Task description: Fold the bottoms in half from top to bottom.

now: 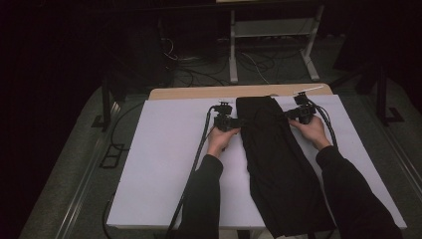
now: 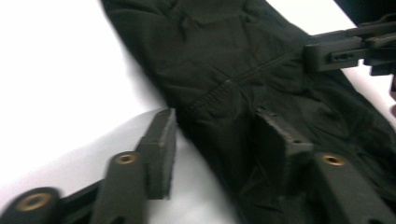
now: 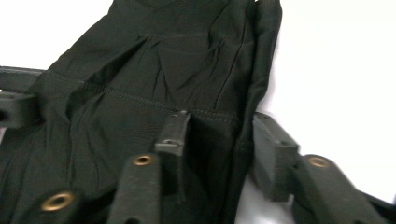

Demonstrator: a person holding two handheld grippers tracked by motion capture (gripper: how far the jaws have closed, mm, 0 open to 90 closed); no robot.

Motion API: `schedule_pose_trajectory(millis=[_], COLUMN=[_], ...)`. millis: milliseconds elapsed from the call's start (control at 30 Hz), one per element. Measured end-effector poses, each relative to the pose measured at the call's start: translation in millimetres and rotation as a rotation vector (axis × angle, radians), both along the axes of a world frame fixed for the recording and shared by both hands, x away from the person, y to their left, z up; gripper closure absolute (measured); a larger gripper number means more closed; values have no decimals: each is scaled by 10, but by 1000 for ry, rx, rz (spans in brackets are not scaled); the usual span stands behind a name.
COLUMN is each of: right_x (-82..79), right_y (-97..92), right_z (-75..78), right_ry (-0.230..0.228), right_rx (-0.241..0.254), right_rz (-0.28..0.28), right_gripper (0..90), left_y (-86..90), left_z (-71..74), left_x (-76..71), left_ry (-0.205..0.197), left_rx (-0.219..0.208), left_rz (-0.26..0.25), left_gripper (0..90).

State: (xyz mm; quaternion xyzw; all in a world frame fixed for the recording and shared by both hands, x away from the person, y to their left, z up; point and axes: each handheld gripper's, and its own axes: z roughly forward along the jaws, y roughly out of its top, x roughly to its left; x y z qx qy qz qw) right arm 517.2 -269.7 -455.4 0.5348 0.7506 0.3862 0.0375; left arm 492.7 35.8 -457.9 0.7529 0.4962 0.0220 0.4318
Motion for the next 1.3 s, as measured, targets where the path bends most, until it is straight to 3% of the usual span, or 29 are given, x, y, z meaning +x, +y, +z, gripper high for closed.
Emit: schedule_pose_trajectory(millis=[133,333,400,500,1067,1300], right_x=[-6,-29,-42,-61,-173,-261], right_y=[0,48,56,65,-4,-50], right_z=[-9,7,41,87,268,310], right_ry=[9,15,6,-3,-26,-44], right_rx=[15,-7,-13,-23,39,71], right_rz=[4,-4,2,10,20,20], right_gripper=[708,805,822,827,830,830], left_y=[-16,-31,-33,-34,-1,37], left_z=[-15,-70,-74,-58,117,181], left_x=[0,16,16,10,-55,-113], left_ry=[1,32,30,25,-2,-11], left_rx=[-1,-45,-48,-47,-67,-97], left_rz=[8,25,27,24,-10,-26], left_gripper=[654,832,853,866,871,871])
